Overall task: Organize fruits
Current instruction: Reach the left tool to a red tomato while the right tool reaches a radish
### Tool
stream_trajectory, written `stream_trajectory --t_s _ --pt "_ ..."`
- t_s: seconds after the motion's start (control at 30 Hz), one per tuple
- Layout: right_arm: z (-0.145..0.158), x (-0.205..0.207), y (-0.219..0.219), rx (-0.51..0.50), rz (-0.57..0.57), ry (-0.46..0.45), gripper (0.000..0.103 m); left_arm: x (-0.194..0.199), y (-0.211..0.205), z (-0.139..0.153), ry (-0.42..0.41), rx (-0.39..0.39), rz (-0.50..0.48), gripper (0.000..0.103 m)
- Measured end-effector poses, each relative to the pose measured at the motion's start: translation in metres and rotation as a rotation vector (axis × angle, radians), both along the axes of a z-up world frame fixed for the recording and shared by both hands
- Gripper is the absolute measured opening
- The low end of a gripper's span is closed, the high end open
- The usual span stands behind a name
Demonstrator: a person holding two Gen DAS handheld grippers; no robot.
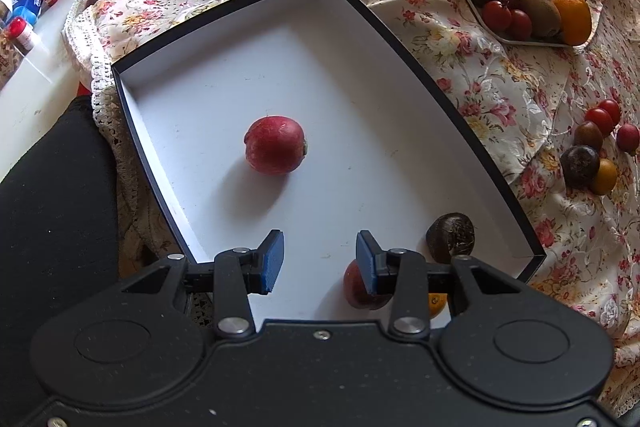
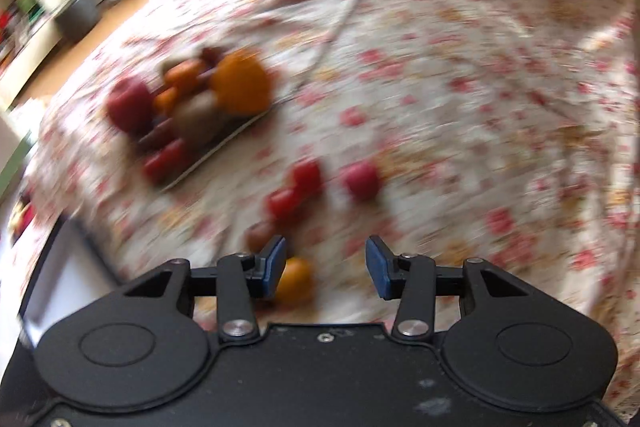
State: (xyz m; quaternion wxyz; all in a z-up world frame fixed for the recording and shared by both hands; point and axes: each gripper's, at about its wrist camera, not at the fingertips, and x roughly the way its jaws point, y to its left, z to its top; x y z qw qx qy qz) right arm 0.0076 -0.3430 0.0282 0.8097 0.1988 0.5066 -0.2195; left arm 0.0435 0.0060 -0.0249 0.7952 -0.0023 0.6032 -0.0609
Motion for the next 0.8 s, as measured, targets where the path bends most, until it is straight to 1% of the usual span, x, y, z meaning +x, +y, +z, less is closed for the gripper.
stream_trajectory --t_s 0.1,0.27,0.37,0.5,0.63,0.8 --pt "-0.010 -0.001 -0.027 0.007 -0.055 0.013 0.047 -0.002 -0.006 0.005 -0.018 -0.020 -0.022 0.048" --pt "-0.027 0.009 -0.047 0.029 -0.070 0.027 0.047 -0.004 -0.029 0.024 -0.053 -0.069 -0.087 0.048" --pt "-0.034 0.017 -0.048 0.039 -0.041 0.029 0.047 -0.003 -0.053 0.037 -0.073 -0.095 -0.145 0.048" --pt "-0.044 0.032 -0.038 0.019 0.002 0.029 0.047 0.000 -0.094 0.050 -0.100 -0.110 -0.231 0.048" --pt "-0.054 0.042 -0.037 0.023 0.033 0.028 0.047 0.006 -0.133 0.054 -0.104 -0.130 -0.305 0.048" --pt "-0.066 0.049 -0.037 0.060 0.073 0.025 0.047 0.022 -0.172 0.050 -0.081 -0.147 -0.346 0.048"
